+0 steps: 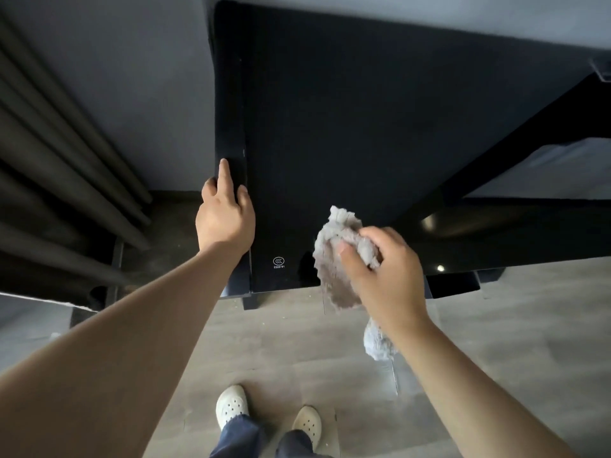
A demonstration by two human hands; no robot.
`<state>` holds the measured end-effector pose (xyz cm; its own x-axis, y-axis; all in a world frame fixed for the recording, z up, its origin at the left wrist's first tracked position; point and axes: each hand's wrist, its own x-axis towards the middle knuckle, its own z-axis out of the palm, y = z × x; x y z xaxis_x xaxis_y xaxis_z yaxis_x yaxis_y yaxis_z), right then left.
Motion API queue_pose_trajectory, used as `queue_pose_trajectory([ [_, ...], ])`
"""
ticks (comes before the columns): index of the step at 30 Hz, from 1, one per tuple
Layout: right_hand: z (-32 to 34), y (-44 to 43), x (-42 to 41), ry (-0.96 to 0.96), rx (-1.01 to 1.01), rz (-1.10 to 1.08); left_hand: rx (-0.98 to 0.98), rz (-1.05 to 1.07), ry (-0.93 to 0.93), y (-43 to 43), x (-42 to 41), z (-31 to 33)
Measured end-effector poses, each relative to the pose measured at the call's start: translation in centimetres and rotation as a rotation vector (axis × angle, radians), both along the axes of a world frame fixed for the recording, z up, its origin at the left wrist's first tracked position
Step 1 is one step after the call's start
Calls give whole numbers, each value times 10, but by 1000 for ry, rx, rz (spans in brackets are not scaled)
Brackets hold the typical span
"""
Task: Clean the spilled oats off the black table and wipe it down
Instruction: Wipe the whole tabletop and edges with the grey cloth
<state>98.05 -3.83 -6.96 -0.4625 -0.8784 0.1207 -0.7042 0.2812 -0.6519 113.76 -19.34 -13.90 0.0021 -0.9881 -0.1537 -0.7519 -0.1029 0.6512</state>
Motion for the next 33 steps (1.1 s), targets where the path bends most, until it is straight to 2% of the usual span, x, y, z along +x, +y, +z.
queue_pose_trajectory([
  [4, 8, -60, -12, -26, -7, -68, 2, 12, 45, -1, 2, -1],
  [10, 3, -163, -28, 8, -38, -41, -31, 33, 124, -4, 2, -4],
  [15, -5, -256, -51, 31, -56, 37, -55, 165, 229, -50, 0, 2],
  [23, -13, -396, -92, 70, -98, 57, 41, 248, 146, -172, -36, 0],
  [28, -35, -475, -106, 226, -106, 134, 29, 185, 59, -186, -46, -11],
  [33, -58, -535, -107, 252, 5, 176, -8, 191, 37, -184, -46, -10],
])
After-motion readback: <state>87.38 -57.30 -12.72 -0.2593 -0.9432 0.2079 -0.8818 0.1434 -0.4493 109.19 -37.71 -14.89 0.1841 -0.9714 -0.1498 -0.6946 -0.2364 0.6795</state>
